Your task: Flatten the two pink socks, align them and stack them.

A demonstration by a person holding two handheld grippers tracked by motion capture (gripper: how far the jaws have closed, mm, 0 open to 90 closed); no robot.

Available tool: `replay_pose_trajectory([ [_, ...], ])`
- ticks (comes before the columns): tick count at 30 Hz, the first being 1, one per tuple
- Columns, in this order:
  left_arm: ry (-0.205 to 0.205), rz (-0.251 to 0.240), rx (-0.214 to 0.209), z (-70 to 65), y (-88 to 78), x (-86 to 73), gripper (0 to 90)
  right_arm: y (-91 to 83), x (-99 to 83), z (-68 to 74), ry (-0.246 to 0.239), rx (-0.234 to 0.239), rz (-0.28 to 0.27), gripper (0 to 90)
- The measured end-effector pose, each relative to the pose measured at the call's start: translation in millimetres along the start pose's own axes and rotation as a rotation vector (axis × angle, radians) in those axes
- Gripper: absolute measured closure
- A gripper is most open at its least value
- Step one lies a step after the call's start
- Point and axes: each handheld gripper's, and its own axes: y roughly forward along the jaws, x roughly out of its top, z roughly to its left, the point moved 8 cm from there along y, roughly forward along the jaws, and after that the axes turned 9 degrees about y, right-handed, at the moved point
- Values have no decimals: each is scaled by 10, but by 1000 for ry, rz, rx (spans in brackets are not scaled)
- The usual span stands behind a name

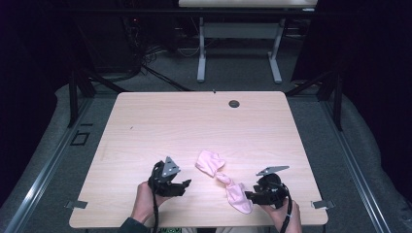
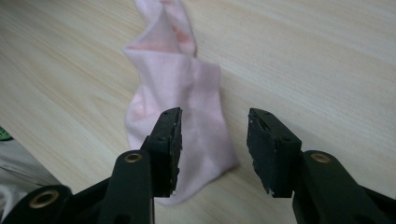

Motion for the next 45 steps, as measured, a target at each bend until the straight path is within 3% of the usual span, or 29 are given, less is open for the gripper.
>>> replay_pose_trajectory([
  [2, 41, -2, -38, -76, 91, 123, 379, 48, 25, 7, -19, -9, 13, 510],
  [4, 80, 8, -105, -166, 201, 226, 426, 106, 30, -3, -28, -12, 32, 509],
  [6, 100, 14, -119, -199, 260, 269, 463, 151, 25, -20, -28, -20, 49, 514],
  [8, 159, 35, -176, -293, 402, 371, 479, 192, 22, -29, -22, -16, 54, 522],
  [12, 218, 62, -216, -381, 571, 440, 499, 225, 11, -64, -33, -30, 77, 553],
  [14, 224, 63, -240, -425, 628, 455, 500, 241, 4, -59, -31, -23, 81, 573],
  [19, 263, 62, -247, -474, 726, 471, 533, 243, -10, -56, -39, -30, 84, 627],
  [24, 304, 78, -240, -532, 793, 465, 691, 253, -18, -37, -49, -27, 79, 748],
  [28, 293, 67, -254, -565, 813, 440, 841, 268, -40, 3, -45, 25, 52, 827],
  [31, 278, 60, -261, -571, 773, 405, 857, 254, -49, 8, -35, 42, 27, 837],
  [33, 263, 58, -244, -563, 725, 385, 863, 217, -38, 13, -29, 40, 14, 840],
  [39, 202, 80, -261, -569, 352, 272, 863, 33, 56, 97, -45, 26, -45, 842],
  [42, 138, 137, -310, -605, 83, 184, 863, -58, 103, 179, -58, 24, -65, 842],
  [44, 69, 149, -343, -611, -61, 166, 862, -101, 139, 220, -60, 24, -65, 843],
  [45, 56, 157, -345, -603, -98, 157, 862, -95, 160, 233, -46, 24, -71, 842],
])
